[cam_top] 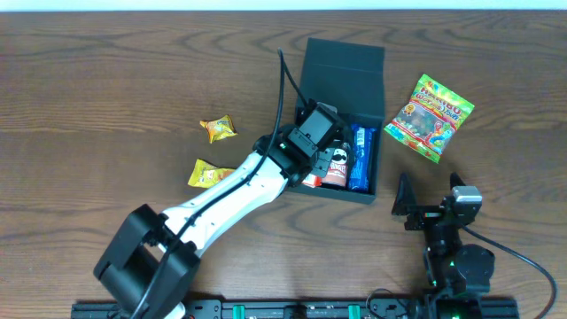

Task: Pack container
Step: 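Lower the Hello Panda box upright into the box beside the can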

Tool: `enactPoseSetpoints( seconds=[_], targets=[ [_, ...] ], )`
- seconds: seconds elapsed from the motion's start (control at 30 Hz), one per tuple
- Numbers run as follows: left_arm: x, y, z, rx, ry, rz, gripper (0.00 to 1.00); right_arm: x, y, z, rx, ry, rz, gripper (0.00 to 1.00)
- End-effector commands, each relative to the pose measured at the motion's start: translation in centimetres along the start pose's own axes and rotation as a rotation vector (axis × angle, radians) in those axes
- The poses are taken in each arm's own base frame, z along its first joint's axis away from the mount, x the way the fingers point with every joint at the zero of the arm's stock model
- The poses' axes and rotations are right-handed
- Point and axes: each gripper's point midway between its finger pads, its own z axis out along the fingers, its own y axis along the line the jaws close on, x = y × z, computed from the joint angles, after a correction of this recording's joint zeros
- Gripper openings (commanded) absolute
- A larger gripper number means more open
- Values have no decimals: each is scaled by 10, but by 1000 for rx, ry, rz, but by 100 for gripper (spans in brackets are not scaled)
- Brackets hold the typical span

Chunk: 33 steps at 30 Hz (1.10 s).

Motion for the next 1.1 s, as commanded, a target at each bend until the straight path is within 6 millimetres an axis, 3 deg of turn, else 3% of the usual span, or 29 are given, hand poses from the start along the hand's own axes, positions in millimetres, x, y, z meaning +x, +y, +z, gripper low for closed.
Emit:
enactPoseSetpoints(
  seconds=[0.0, 0.23, 0.47, 0.53, 0.6, 0.73, 0.77, 1.07],
  targets=[
    [1, 2, 11, -22, 18, 23, 61, 0, 0, 0, -4, 0, 11, 99],
    [-3, 9, 15, -66, 9, 45, 70, 0, 0, 0, -4, 0, 11, 99],
    [-32, 5, -3, -77, -41, 60, 68, 0, 0, 0, -4, 0, 11, 99],
    [-37, 3, -7, -72, -48, 58, 63, 0, 0, 0, -4, 0, 11, 99],
    [-35, -2, -7, -49, -35, 58, 51, 0, 0, 0, -4, 0, 11, 99],
    [-20, 1, 3, -59, 22, 34, 11, 0, 0, 0, -4, 0, 11, 99],
    [-15, 2, 7, -66, 44, 36, 6, 0, 0, 0, -4, 0, 11, 99],
    [14, 8, 30, -100, 154, -18, 6, 0, 0, 0, -4, 0, 11, 99]
  ],
)
